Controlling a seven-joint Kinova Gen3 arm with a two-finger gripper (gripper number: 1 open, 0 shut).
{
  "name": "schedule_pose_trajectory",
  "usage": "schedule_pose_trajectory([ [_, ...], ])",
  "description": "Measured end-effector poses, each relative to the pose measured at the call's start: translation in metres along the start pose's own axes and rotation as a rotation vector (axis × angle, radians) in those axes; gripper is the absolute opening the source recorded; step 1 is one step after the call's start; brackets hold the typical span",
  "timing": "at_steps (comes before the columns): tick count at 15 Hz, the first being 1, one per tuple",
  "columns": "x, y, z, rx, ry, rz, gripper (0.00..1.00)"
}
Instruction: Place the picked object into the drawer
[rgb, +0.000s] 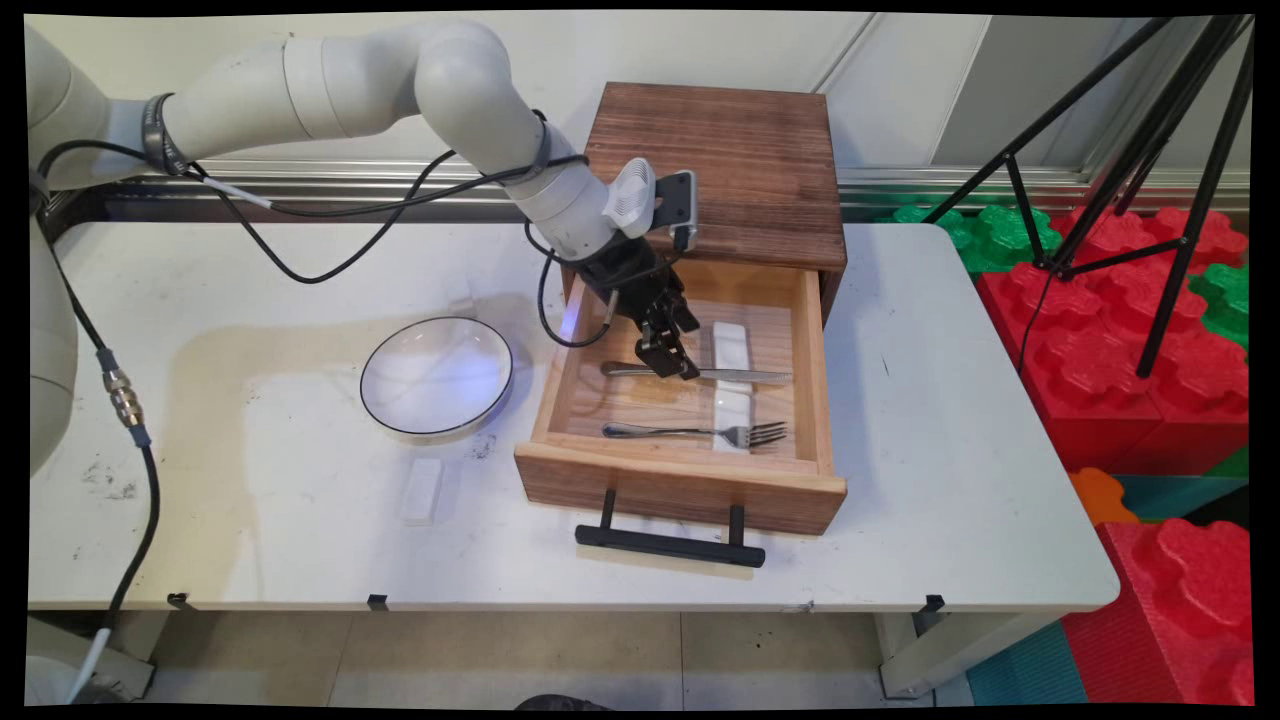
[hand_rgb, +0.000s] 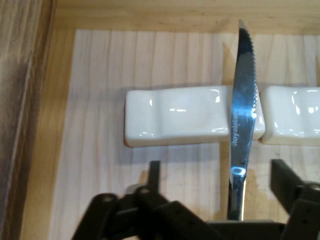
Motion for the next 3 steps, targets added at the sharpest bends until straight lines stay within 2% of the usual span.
schedule_pose_trajectory([
  [3,0.0007,-0.0008,-0.0009,0.002,0.002,0.001,1.00],
])
